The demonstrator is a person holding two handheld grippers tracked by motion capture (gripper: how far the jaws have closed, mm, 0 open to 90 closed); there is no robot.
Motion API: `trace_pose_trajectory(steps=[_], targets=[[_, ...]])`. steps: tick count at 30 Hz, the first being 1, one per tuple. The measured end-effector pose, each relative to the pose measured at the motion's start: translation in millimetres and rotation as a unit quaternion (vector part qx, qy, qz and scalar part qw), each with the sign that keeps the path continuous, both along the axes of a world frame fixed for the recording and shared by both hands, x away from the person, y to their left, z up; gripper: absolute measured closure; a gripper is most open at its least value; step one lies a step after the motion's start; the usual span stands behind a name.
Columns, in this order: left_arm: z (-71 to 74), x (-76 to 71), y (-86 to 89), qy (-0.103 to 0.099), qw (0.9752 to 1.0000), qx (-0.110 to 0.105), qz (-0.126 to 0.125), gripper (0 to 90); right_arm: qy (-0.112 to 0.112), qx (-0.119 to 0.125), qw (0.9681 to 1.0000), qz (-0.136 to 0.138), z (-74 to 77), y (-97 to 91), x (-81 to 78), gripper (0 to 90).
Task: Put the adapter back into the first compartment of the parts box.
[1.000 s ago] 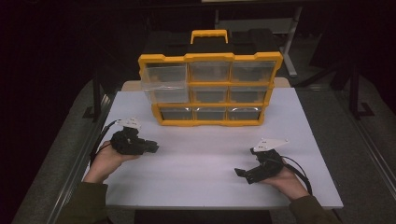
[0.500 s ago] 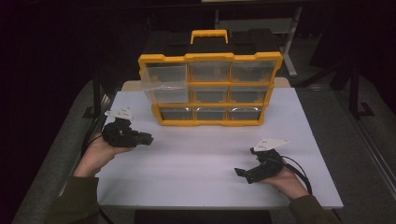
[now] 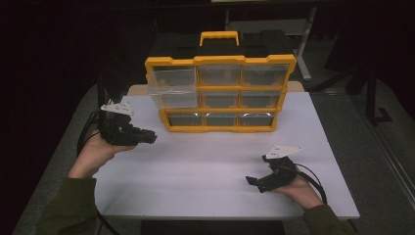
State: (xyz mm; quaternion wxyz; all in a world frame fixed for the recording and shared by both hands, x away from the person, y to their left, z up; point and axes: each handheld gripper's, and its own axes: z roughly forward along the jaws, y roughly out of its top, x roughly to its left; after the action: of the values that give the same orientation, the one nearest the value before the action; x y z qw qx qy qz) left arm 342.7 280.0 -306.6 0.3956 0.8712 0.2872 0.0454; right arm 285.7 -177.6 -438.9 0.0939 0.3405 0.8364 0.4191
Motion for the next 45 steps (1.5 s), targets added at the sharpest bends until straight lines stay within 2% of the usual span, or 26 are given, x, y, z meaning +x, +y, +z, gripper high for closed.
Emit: trace_pose_trajectory(steps=[24, 31, 41, 45], targets=[[43.8, 5.4, 8.0, -0.019, 0.9998, 0.003, -0.003, 76.5, 0.003, 0.001, 1.0000, -0.001, -0.1, 0.0, 0.0, 0.0], [62.8, 7.1, 13.2, -0.032, 0.9995, 0.001, -0.002, 76.5, 0.003, 0.002, 1.0000, -0.001, -0.3, 0.2, 0.0, 0.0], [88.8, 13.8, 18.7, -0.031, 0.9995, -0.009, -0.001, 76.5, 0.004, 0.001, 1.0000, -0.001, -0.5, 0.5, 0.0, 0.0], [102.4, 16.7, 19.0, -0.039, 0.9992, -0.007, -0.002, 76.5, 0.005, 0.001, 1.0000, -0.001, -0.5, 0.4, 0.2, 0.0]])
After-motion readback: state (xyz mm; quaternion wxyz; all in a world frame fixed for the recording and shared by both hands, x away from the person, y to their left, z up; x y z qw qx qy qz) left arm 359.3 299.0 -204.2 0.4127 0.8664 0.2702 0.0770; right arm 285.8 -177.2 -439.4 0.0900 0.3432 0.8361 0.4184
